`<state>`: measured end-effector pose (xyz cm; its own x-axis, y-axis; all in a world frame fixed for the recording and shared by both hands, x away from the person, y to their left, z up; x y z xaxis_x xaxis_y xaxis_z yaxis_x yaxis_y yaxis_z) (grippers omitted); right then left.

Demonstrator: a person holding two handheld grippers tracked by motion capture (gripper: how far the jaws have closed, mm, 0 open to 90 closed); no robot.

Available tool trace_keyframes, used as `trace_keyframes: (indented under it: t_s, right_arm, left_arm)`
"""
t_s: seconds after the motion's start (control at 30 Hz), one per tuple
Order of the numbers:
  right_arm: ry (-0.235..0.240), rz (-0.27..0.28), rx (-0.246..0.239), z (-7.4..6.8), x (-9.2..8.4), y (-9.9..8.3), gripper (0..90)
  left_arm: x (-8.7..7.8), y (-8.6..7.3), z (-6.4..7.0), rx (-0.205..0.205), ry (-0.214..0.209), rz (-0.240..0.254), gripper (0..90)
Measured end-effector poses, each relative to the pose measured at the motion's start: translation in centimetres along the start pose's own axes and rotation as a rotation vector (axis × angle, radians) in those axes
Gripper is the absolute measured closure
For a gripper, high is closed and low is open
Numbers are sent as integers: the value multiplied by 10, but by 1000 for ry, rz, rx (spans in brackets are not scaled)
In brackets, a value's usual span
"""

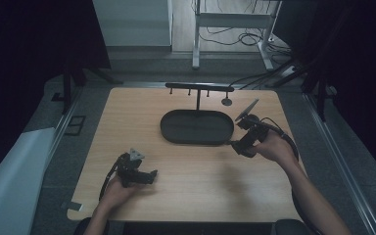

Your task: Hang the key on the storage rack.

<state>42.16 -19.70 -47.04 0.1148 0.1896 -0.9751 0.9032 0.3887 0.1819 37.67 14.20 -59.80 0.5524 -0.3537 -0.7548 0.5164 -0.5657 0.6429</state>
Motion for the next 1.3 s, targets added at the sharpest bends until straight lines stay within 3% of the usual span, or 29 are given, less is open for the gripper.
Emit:
trace_keyframes:
  t_s: [0.7,1.3]
  right_arm:
    - [-2,85,57,7,-69,54,493]
    - [-13,125,93,8,-93,87,494]
  left_arm:
    - [0,0,0,-2,-2,-2,0]
    - [0,0,0,2,-1,0,0]
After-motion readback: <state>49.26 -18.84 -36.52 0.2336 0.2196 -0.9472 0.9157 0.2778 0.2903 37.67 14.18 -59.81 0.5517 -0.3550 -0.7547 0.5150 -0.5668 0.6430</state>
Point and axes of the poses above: each handheld gripper's, and its own axes: x roughly forward along the jaws, y roughly out of its top, z roughly to its right, the point moved 10 cm from there along x, roughly forward along the jaws, and after that the axes turned 14 degrees about x, right-handed, at the moved point
